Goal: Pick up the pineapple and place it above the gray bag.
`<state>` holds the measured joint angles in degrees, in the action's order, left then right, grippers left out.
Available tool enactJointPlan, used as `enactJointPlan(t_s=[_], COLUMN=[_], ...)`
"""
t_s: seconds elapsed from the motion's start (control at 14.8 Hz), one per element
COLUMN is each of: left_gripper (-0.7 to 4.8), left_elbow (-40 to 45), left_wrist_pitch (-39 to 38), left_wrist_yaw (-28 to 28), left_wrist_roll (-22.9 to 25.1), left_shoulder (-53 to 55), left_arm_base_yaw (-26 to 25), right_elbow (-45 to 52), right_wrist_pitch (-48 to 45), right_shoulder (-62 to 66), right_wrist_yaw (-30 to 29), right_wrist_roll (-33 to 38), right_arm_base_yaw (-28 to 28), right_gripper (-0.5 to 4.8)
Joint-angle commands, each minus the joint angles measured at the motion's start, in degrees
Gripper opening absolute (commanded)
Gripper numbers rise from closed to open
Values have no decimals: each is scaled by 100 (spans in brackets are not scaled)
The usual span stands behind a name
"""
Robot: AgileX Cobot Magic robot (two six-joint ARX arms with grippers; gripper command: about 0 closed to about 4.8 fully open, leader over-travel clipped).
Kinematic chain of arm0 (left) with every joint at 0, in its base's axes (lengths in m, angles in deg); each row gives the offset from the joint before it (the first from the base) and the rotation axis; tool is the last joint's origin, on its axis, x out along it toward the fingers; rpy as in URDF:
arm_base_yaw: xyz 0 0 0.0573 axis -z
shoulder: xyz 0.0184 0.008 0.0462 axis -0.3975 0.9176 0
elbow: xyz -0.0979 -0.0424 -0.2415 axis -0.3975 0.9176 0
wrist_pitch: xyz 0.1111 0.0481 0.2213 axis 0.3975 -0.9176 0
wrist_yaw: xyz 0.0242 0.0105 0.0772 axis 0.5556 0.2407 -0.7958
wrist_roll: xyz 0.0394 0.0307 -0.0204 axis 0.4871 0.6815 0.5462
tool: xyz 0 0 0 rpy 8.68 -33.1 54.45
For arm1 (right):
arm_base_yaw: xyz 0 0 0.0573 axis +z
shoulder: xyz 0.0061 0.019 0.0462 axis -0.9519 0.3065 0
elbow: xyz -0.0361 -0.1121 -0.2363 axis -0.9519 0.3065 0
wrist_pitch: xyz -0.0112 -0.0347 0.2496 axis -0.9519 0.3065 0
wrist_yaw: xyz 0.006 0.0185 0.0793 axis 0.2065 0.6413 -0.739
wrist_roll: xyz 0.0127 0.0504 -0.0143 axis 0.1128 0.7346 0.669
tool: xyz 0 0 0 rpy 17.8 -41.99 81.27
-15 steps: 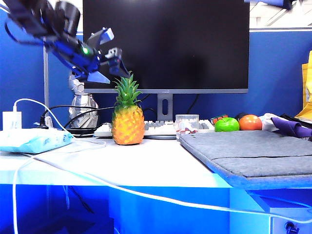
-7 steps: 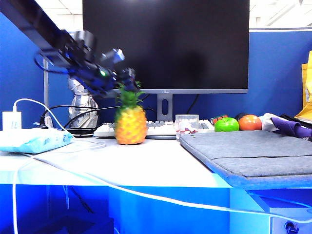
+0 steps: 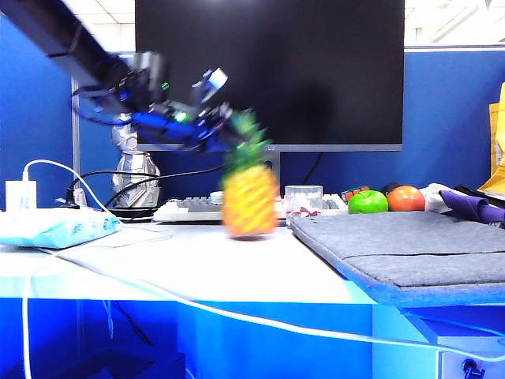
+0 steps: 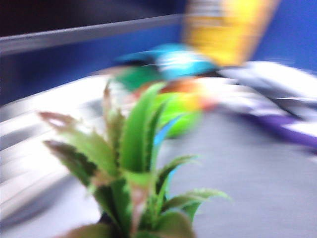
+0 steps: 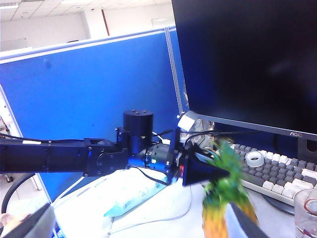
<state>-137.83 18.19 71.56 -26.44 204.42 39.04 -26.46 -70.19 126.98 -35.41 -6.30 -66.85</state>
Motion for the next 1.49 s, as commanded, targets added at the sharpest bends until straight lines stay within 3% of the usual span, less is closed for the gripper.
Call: enactJointPlan(t_s=[0.07,0.27,0.68,1.22,1.49], left_gripper=[-6,-6,-5,-6,3], left_elbow=[-546,-973,-979,-977,-977], left_wrist_pitch=[87,66,181,205,212], left_wrist_yaw=[837,1126,535,-247,-337], left_wrist_roll=[13,-13,450,555,684], left_shoulder=[-356,-476,20,857,859], left_arm_base_yaw=[295,802,1762,1958,1961], right_elbow=[-35,-35,-35,-33,-31], right_wrist_pitch=[-31,83,66,264,533], right_shoulder=[-20,-22,-24,-24,-24], right_wrist_yaw=[-133,-302,-621,-942,-938], right_wrist_roll=[179,188,175,166,33], right_arm_base_yaw=[7,7,-7,-732,-881], right_gripper=[479,479,479,479,479])
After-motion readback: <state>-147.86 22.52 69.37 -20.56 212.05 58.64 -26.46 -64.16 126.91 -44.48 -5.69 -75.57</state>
